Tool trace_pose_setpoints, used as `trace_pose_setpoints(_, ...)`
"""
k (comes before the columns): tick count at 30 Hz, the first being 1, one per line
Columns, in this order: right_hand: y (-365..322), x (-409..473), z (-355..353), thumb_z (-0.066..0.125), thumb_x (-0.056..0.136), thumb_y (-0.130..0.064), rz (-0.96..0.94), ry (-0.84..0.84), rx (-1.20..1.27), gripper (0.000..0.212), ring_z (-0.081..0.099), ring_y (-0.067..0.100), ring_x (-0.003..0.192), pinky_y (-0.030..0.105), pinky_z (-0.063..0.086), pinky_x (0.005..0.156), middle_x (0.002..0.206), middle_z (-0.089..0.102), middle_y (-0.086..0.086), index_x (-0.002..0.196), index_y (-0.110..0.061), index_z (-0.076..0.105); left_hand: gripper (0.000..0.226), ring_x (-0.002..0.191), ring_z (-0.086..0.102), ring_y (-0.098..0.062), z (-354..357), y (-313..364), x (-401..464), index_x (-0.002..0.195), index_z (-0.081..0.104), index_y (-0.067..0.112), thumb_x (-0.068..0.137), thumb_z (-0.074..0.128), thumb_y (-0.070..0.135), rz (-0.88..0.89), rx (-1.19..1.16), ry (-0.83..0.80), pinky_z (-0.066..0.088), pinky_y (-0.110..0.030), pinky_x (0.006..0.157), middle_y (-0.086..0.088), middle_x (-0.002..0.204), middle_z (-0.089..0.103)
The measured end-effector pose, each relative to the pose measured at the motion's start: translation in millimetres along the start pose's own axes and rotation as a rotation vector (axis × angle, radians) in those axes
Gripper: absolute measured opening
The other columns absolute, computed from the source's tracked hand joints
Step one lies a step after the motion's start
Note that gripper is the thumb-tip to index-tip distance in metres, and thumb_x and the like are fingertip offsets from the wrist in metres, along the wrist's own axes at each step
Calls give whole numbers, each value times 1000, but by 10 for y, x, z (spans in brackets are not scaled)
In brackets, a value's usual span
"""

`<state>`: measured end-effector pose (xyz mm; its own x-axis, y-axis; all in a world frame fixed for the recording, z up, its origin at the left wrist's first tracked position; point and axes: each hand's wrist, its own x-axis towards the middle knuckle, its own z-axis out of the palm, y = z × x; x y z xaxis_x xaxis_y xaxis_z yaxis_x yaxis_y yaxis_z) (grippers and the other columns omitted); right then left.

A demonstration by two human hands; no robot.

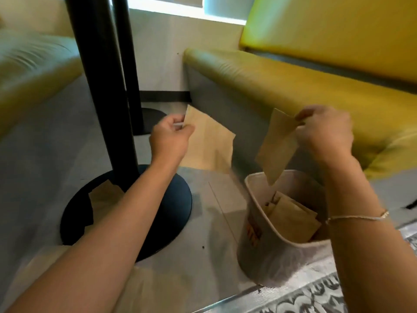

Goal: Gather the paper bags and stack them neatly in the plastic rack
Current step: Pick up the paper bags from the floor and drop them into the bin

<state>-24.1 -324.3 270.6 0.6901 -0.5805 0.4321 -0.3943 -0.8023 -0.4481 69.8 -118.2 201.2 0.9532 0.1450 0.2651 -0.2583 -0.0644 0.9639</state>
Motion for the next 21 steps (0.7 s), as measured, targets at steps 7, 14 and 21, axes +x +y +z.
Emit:
trace_pose_setpoints(7,595,-10,46,59,88,-19,161,-320,-170,21,61,29,91,42,55,81,104,62,10,108,-20,66,16,82,63,-13,531,715,-387,85,66,26,81,60,11,98,234,-245,48,-23,69,9,82,64)
trace_pose_setpoints(14,609,8,94,64,87,-23,101,-238,-21,27,57,21,93,37,53,80,111,63,8,114,-15,63,26,102,62,-23,1109,505,-890,114,63,10,91,56,19,102,527,-545,48,-27,76,-9,112,65)
trace_pose_setpoints(21,145,-213,365,63,88,-26,-79,-329,97,29,61,20,98,38,54,86,111,63,5,115,-16,62,39,108,57,-17,877,16,-830,128,49,17,92,56,31,-114,355,-559,46,-24,81,-2,124,57)
